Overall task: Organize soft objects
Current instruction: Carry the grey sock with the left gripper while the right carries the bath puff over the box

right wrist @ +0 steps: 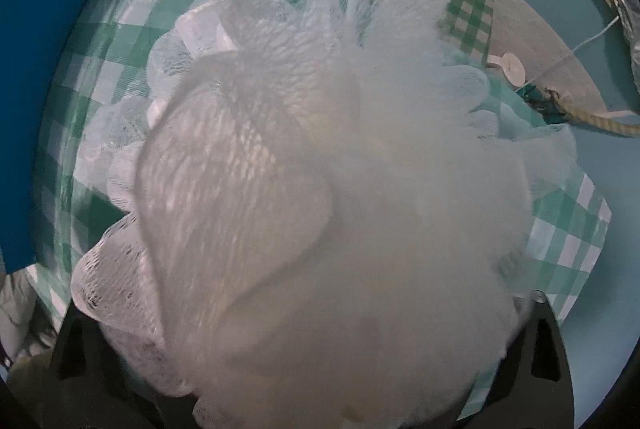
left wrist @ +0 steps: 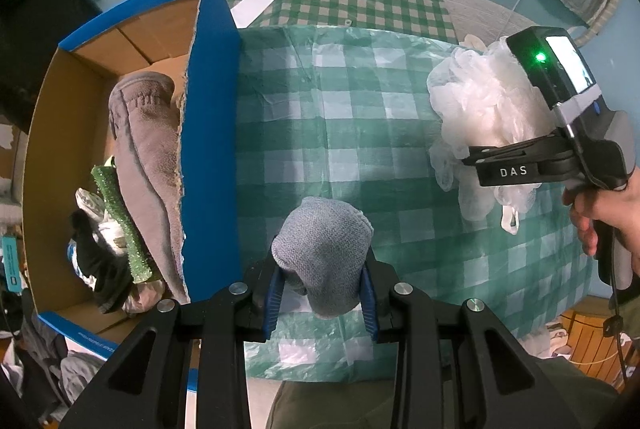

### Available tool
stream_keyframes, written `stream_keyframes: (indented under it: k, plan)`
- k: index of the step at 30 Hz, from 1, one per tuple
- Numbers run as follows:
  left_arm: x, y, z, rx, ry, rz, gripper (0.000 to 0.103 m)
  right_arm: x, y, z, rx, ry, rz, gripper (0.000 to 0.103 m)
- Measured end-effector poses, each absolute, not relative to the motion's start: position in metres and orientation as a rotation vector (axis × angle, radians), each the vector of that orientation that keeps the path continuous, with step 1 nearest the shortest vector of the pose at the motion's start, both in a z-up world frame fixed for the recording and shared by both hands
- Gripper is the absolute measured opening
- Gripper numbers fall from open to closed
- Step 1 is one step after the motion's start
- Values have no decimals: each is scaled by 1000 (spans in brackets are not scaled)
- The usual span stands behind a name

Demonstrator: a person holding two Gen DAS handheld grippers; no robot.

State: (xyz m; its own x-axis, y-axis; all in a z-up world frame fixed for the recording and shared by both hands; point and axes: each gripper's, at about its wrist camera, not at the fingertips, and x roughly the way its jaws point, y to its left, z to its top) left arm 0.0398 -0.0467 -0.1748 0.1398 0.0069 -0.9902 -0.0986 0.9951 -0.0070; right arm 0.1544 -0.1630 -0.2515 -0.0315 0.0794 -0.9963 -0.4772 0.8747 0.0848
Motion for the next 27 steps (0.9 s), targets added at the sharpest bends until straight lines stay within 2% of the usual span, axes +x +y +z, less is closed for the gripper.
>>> stream_keyframes:
  k: [5,9,27]
  plan:
    - [39,-45,-171,-81,1422,72,33,144,-168,-239,-300,1511,500,77]
    - [37,-43,-167,-86,1415,70,33,134,-174,-225,-286,1477,518,73]
    - [30,-27,-138,-119,1372,79,33,106,-185,-168,-179,1362,554,68]
